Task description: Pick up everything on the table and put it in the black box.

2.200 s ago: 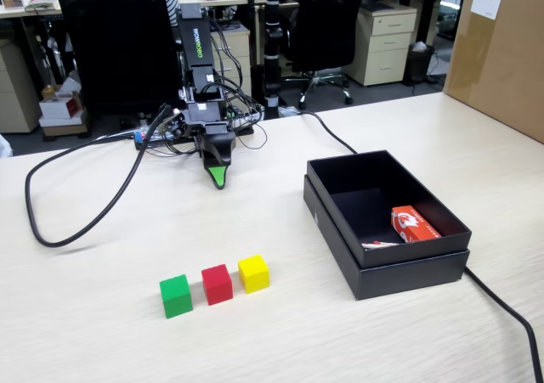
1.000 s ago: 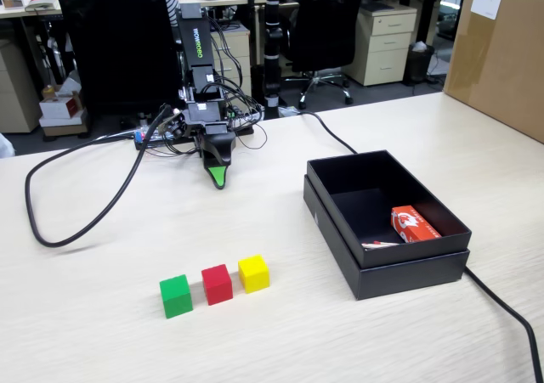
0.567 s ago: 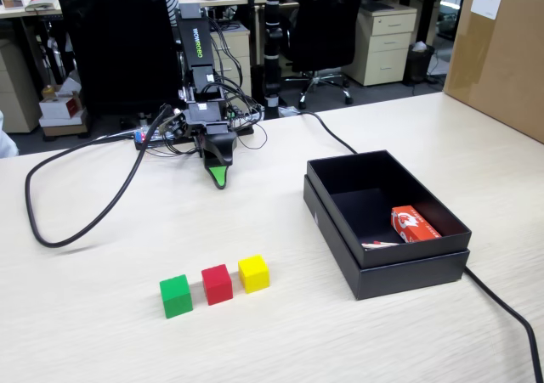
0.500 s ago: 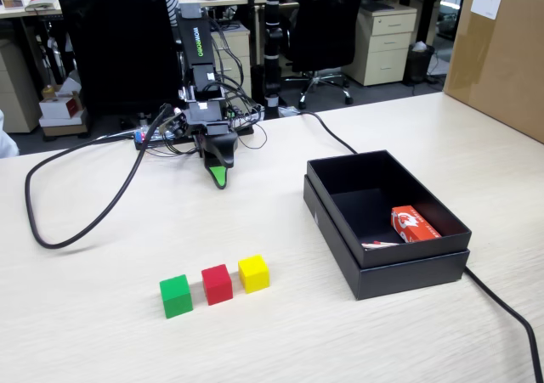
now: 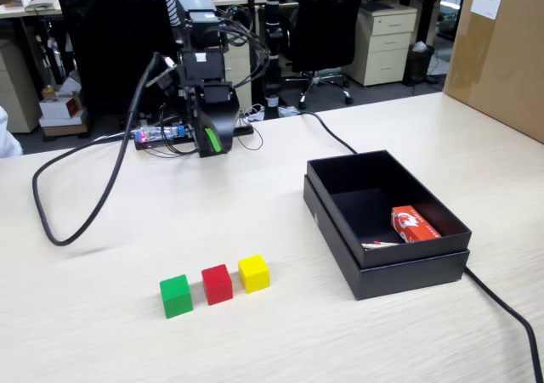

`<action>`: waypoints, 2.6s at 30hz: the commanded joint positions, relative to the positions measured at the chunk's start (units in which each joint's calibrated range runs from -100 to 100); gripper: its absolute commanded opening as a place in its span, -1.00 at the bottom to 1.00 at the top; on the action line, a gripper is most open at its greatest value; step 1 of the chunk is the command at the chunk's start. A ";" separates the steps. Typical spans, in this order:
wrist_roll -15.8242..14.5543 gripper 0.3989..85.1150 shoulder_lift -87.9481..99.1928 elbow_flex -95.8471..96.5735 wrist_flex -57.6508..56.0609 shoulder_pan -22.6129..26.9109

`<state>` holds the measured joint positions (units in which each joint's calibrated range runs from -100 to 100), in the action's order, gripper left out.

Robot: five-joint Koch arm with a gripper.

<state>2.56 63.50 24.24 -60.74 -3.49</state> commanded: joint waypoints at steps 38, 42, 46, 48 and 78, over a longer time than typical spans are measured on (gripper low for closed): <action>6.84 0.05 -93.27 -79.81 -0.64 -7.28; 6.84 0.05 -96.48 -82.89 -0.64 -6.74; 6.84 0.05 -98.55 -84.89 -0.64 -6.45; 6.84 0.05 -99.93 -85.61 -0.64 -6.45; 3.37 -0.99 -45.08 -49.26 -1.07 -3.17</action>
<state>7.16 6.54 -24.05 -61.60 -7.94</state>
